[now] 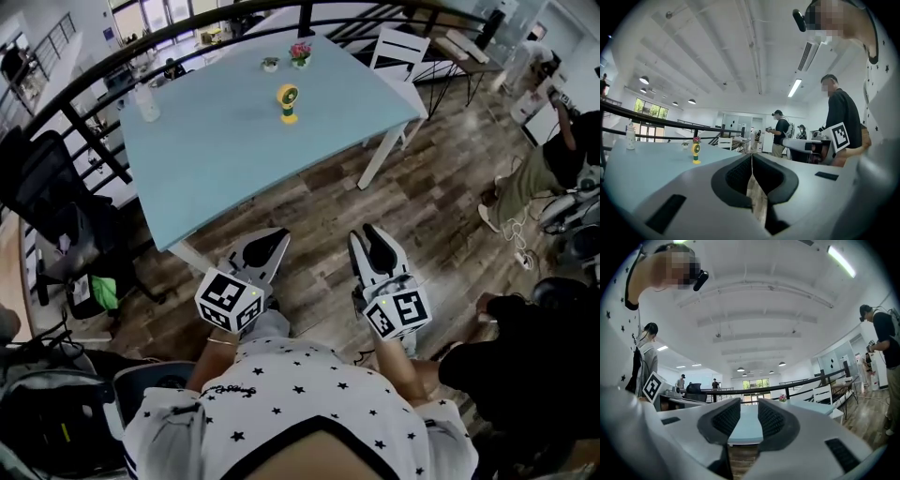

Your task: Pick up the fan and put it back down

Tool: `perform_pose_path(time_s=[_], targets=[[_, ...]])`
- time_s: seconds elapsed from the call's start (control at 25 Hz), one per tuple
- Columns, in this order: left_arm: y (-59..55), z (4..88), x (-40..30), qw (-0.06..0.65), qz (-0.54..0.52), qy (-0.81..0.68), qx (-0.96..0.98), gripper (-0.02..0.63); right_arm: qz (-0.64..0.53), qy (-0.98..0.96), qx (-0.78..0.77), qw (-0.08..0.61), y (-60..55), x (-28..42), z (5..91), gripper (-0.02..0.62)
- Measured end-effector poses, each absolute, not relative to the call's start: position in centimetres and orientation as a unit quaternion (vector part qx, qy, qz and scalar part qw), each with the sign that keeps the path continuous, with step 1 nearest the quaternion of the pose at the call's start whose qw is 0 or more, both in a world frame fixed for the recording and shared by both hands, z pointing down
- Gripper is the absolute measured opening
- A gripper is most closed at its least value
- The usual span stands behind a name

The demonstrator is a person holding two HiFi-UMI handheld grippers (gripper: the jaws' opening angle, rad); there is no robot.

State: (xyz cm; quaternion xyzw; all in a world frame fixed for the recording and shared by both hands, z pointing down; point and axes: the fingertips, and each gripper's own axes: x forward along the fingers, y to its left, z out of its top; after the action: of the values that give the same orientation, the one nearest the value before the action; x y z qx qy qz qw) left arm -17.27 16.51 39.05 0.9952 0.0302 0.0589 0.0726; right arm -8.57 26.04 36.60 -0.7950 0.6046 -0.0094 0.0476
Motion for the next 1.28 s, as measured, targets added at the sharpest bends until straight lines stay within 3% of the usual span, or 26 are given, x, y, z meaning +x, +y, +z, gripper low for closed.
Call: perform_pose_path(time_s=[0.72, 1.28], targets=[[5.5, 39.9, -10.3, 0.090, 0.076, 0.065, 0.991, 0.029, -0.036, 0.574, -0.817, 0.030, 15.4, -1.9, 36.9, 0.132], [-0.7, 41.9, -11.6, 0.107, 0.079, 0.038, 0.990, 0.029, -0.044, 0.588, -0.808, 0.011, 9.2, -2.1, 38.1, 0.152]])
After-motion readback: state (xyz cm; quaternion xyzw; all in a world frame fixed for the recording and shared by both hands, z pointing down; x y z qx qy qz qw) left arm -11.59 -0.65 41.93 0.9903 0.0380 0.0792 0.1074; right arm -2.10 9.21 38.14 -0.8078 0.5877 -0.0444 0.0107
